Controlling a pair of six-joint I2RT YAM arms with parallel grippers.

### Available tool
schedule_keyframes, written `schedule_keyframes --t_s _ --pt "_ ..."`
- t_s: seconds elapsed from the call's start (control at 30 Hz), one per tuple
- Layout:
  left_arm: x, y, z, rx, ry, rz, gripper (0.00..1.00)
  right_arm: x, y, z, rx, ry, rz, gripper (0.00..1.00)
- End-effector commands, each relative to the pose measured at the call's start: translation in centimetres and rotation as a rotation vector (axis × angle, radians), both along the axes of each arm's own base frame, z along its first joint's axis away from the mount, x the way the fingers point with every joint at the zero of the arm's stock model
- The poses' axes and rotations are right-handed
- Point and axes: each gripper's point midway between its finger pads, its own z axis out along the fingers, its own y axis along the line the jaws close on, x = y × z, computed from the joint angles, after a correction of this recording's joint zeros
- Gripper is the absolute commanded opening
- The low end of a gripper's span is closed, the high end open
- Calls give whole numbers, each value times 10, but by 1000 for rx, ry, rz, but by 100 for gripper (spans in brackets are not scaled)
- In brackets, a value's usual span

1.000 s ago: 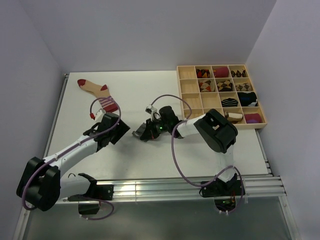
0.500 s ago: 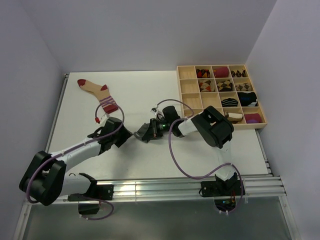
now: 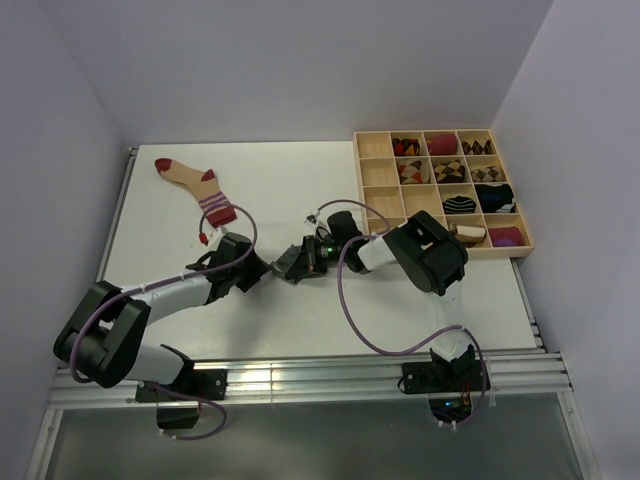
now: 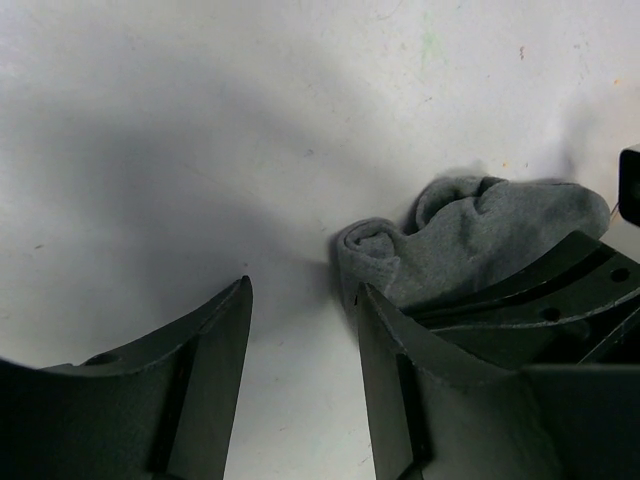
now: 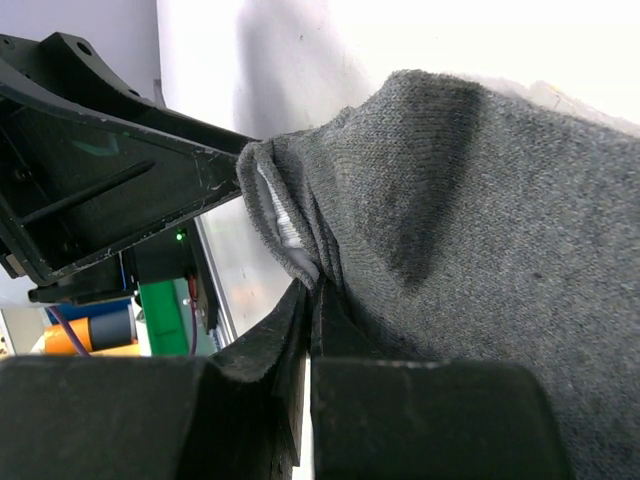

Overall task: Roll the socks
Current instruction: Roll the sock at the center of the board.

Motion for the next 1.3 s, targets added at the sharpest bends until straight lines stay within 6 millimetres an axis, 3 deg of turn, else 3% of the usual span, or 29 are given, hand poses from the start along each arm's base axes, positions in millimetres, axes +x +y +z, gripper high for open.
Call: schedule_keyframes --t_s 0.0,0.37,0.5,0.6,0.8,1.03,1.2,1.27 --pt "12 -11 9 -23 -39 -19 52 0 -10 -24 -62 45 -37 0" --pt "17 -16 -12 34 24 -52 44 2 -13 -23 -75 38 -50 0" --pt "9 -16 -26 81 82 -67 38 3 -15 -21 -96 19 -51 1" --pt "5 -17 -32 115 108 -74 34 6 -17 -17 -111 -7 -57 7" --pt "3 -17 -35 198 147 -89 24 5 -20 -2 -171 -109 -54 29" --pt "3 -12 -29 320 168 -116 12 3 -24 27 -275 -339 -69 42" --pt "9 -8 -10 385 158 -149 11 9 -32 48 -391 -645 -141 45" --pt "7 -3 -6 427 170 -173 12 3 -35 53 -423 -760 -135 46"
